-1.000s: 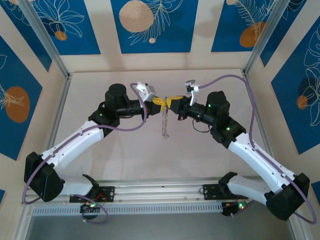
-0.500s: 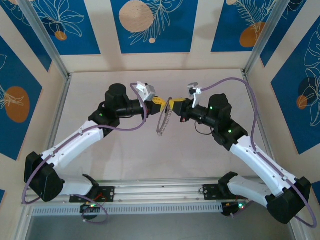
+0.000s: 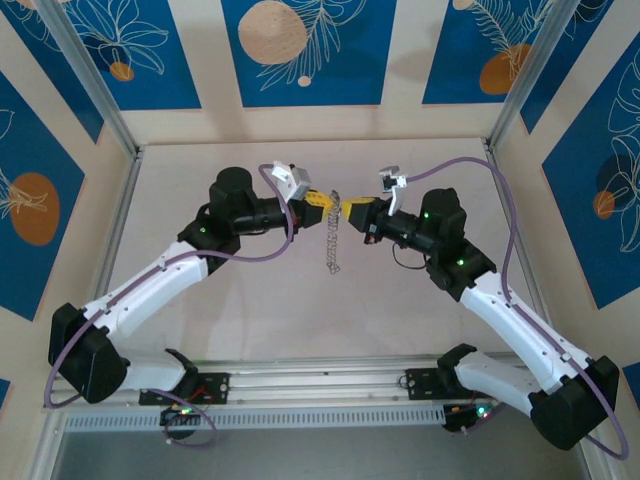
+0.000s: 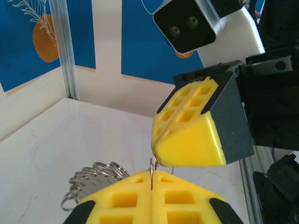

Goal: Put the keys on the keyring

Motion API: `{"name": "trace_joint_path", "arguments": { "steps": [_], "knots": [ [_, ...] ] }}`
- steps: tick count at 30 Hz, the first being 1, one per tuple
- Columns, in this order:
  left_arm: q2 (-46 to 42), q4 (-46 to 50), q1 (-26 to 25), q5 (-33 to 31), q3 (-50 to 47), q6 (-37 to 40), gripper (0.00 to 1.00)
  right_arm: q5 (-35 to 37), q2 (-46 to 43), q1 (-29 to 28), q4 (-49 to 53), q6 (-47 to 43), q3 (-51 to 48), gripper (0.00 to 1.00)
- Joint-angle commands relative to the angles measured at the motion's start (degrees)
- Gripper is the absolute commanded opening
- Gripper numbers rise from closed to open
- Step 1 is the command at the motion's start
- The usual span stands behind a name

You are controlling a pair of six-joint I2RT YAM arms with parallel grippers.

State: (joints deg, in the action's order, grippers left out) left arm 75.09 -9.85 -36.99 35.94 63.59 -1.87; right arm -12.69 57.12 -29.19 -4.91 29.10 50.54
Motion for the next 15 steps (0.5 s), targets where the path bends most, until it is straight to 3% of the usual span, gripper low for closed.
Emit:
{"name": "trace_joint_path", "arguments": {
  "steps": [1, 4, 9, 15],
  "knots": [
    [-0.4, -8.1, -0.6, 0.7, 0.2, -3.0, 0.0, -3.2, 0.4, 1.9, -1.7, 3.1, -1.9, 0.0],
    [0.2, -11.3, -0.7, 0.6, -0.4, -5.6, 0.0, -6.5, 0.7, 3.1, -4.8, 5.9, -3.3, 0.0],
    [1.6, -17.0, -0.6, -0.2, -1.7, -10.2, 0.0, -11.1, 1.5, 4.9, -6.7, 9.5, -4.5, 0.34],
    [3.1, -21.4, -0.6, 0.1, -2.0, -14.0, 0.0, -12.6, -3.9, 9.6, -7.7, 12.6, -7.5, 0.46]
  ]
}}
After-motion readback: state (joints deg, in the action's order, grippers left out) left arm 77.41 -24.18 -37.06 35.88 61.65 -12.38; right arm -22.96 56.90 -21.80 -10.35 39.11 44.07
